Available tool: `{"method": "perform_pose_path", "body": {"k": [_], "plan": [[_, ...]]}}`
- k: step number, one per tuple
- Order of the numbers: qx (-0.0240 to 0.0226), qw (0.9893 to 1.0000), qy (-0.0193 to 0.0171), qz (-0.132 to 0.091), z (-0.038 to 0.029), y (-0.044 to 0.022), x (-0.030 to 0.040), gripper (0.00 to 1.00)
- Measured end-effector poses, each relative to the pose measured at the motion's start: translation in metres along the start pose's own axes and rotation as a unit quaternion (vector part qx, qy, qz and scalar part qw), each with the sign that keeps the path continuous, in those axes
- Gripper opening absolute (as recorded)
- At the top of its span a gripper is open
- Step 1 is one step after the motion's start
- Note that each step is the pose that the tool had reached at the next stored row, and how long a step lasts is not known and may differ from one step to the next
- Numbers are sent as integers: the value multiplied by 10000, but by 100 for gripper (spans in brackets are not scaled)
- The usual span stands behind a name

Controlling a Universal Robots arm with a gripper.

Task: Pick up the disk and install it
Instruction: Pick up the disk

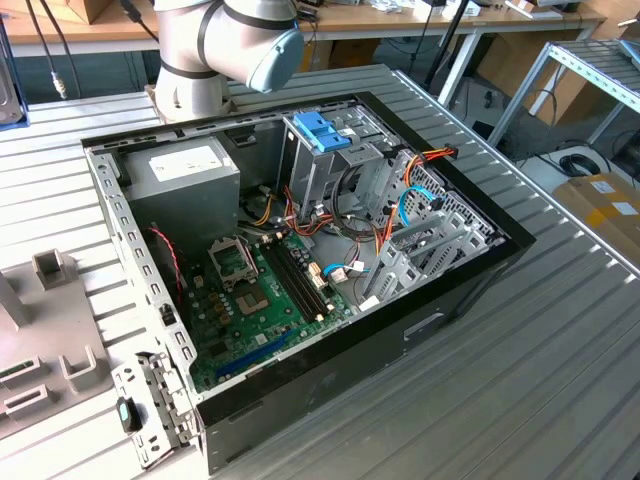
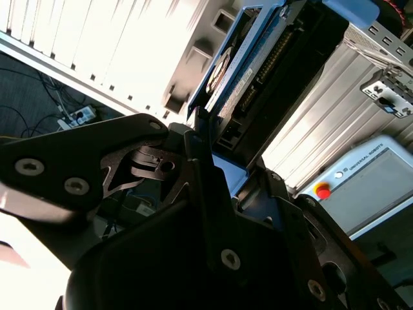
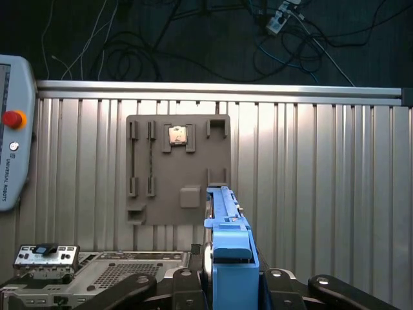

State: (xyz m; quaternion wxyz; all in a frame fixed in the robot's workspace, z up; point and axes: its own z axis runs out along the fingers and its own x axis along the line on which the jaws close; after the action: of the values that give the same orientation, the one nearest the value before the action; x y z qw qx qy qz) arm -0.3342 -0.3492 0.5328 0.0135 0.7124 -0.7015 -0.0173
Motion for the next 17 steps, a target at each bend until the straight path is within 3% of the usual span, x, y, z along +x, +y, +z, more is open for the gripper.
{"method": "perform_pose_path", "body": {"k": [17], "plan": [[-1,10000,2,0,-2,-58,1,37]]}}
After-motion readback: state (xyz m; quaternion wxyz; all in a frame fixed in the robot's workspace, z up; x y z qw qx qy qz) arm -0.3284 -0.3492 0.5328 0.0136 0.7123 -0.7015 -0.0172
